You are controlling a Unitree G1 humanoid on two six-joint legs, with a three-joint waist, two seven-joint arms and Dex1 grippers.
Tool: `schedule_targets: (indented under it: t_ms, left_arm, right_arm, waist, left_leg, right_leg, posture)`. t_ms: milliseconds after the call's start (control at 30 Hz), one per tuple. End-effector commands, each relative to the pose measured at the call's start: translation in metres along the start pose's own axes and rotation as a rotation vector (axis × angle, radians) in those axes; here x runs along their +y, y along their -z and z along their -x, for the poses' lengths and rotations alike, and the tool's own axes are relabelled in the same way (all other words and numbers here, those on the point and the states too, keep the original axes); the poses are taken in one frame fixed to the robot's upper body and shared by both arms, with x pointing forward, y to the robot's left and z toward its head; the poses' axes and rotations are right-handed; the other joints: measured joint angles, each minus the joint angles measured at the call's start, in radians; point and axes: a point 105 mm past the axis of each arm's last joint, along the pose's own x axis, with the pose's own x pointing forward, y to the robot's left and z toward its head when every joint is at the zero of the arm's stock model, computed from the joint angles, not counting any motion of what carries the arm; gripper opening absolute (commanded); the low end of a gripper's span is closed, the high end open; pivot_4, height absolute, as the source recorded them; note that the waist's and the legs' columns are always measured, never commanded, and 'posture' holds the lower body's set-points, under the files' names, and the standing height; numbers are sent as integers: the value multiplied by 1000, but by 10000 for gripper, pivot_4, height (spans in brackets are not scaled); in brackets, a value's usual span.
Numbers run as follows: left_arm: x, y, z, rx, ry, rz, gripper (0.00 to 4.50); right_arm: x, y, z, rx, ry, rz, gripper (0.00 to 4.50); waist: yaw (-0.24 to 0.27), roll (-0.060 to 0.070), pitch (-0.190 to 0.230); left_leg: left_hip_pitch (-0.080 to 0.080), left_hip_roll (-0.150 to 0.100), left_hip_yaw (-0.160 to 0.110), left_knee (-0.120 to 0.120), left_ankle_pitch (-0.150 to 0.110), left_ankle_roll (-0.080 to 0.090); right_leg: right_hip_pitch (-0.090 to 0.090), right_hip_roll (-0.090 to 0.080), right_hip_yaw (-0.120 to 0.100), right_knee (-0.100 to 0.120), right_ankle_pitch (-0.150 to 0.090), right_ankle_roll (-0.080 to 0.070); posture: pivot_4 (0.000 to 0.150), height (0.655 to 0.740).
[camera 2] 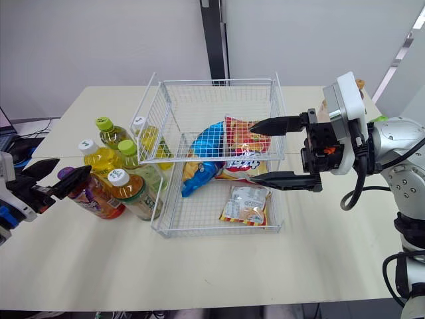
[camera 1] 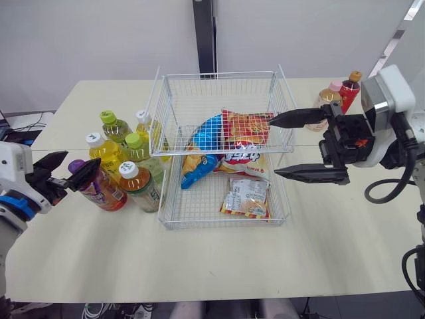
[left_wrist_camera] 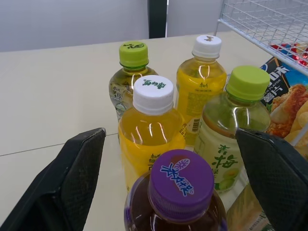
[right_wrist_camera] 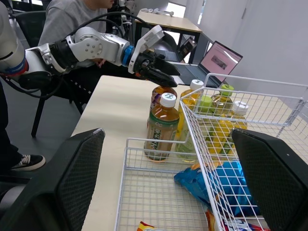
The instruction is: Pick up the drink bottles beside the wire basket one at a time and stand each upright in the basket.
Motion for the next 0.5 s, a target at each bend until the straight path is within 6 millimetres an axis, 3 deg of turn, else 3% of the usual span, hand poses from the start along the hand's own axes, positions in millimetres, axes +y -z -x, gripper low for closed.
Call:
schedule_targets:
  t_ms: [33, 233, 333, 500]
  left_arm:
    - [-5, -9, -4, -41, -8, -40, 44753]
    - [-4, -4, -5, -34, -18, -3, 44753]
    - [-8, 0, -12, -16, -4, 7, 38823]
    - [-9, 3, -15, 4, -1, -14, 23808]
  right_arm:
    - [2, -11, 0, -17, -2, 50, 45000]
    - [1, -12, -1, -17, -6, 51, 45000]
    - [-1, -15, -3, -26, -9, 59, 45000]
    - [-2, -18, -3, -31, -12, 62, 45000]
  waist:
    - [2, 0, 0]
    - [2, 0, 0]
    - [2, 0, 0]
    - [1, 0, 0]
  left_leg:
    - [0, 0, 0, 0, 0, 0]
    - [0, 0, 0, 0, 0, 0]
    - [0, 0, 0, 0, 0, 0]
    - [0, -1, 0, 0, 0, 0]
  right_leg:
    - [0, 0, 0, 0, 0, 0]
    - [0, 0, 0, 0, 0, 0]
    - [0, 0, 0, 0, 0, 0]
    - [0, 1, 0, 0, 0, 0]
  posture:
    - [1500, 7400]
    - [1500, 7400]
    - [1500, 7400]
    - [1500, 7400]
